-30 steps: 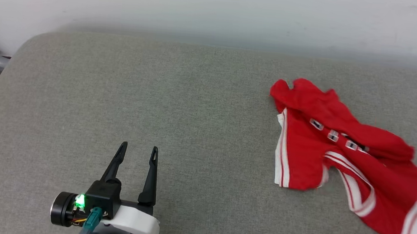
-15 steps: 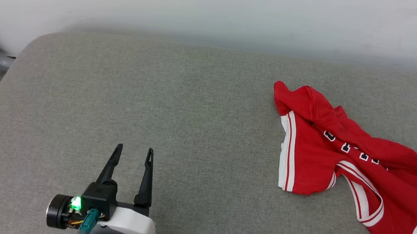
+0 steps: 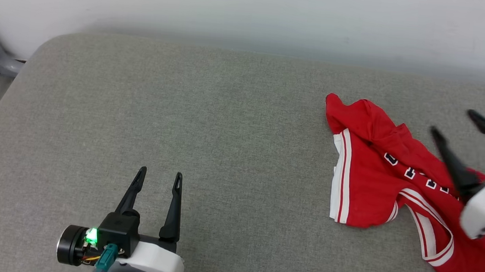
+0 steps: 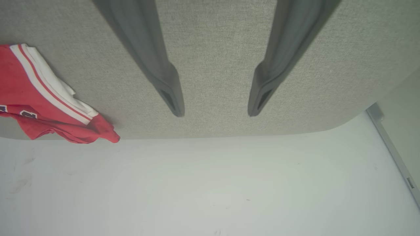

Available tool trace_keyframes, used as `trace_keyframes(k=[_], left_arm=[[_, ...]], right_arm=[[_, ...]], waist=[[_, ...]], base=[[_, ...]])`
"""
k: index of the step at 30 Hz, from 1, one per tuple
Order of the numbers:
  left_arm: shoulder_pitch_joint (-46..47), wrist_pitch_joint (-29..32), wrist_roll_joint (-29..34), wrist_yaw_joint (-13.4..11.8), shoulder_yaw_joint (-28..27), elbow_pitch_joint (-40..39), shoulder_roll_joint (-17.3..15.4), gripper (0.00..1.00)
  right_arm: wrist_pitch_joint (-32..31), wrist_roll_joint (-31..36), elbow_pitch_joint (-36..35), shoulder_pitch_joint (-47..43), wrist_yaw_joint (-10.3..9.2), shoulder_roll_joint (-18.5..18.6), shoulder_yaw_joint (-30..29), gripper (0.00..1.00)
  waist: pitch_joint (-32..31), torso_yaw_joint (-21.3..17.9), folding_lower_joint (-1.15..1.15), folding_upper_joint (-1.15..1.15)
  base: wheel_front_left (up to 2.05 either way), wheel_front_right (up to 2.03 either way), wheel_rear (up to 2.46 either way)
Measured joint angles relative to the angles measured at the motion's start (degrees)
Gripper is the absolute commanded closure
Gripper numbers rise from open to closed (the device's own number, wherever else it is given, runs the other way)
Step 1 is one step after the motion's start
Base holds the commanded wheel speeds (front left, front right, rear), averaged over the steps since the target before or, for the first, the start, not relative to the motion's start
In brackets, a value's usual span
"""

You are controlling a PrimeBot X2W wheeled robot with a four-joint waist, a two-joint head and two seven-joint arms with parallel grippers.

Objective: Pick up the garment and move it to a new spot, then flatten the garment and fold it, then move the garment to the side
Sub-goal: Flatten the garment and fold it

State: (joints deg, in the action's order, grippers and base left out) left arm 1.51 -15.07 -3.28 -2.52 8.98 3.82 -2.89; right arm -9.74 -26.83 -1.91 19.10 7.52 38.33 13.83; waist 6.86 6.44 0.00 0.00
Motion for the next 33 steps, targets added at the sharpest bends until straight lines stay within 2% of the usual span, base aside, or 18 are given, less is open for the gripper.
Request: trace_keyframes(k=[4, 7, 12, 15, 22, 27, 33], left_arm=[[0.13, 0.00, 0.00, -0.01, 0.32, -0.11, 0.00, 0.00], [0.65, 0.00, -0.02, -0.08, 0.71, -0.09, 0.00, 0.00], [1.42, 0.00, -0.27, -0.35, 1.33, -0.05, 0.01, 0.00], [1.77, 0.00, -0.47, -0.59, 1.57, -0.02, 0.00, 0.00], [3.20, 0.00, -1.45, -1.25, 2.90, -0.04, 0.00, 0.00], [4.13, 0.00, -2.04, -1.71, 3.76, -0.01, 0.00, 0.00], [4.92, 0.00, -2.57, -2.08, 4.28, 0.24, -0.01, 0.00]], right_arm=[[-3.96, 0.09, -5.26, 1.65, 0.01, -2.54, 6.03, 0.00], [-7.73, -1.40, -5.93, 3.85, 0.00, -2.34, 11.94, 0.00], [-16.46, -5.68, -4.56, 8.40, 0.02, 1.81, 25.71, 0.00], [-19.71, -8.46, -2.79, 11.76, 0.00, 3.16, 31.21, 0.00], [-25.08, -11.27, 4.59, 18.57, 0.01, 3.58, 41.45, 0.00], [-25.26, -12.56, 12.09, 21.62, 0.01, 1.80, 46.24, 0.00], [-22.71, -12.83, 21.29, 24.47, 0.03, -0.58, 50.33, 0.00]], waist=[[0.69, 0.56, 0.00, 0.00], [1.28, 0.97, 0.00, 0.00], [2.17, 1.60, 0.00, 0.00], [2.78, 1.89, 0.00, 0.00], [4.82, 2.76, 0.00, 0.00], [6.48, 3.67, 0.00, 0.00], [7.72, 4.76, 0.00, 0.00]], base=[[0.00, 0.00, 0.00], [0.00, 0.00, 0.00], [0.00, 0.00, 0.00], [0.00, 0.00, 0.00], [0.00, 0.00, 0.00], [0.00, 0.00, 0.00], [0.00, 0.00, 0.00]])
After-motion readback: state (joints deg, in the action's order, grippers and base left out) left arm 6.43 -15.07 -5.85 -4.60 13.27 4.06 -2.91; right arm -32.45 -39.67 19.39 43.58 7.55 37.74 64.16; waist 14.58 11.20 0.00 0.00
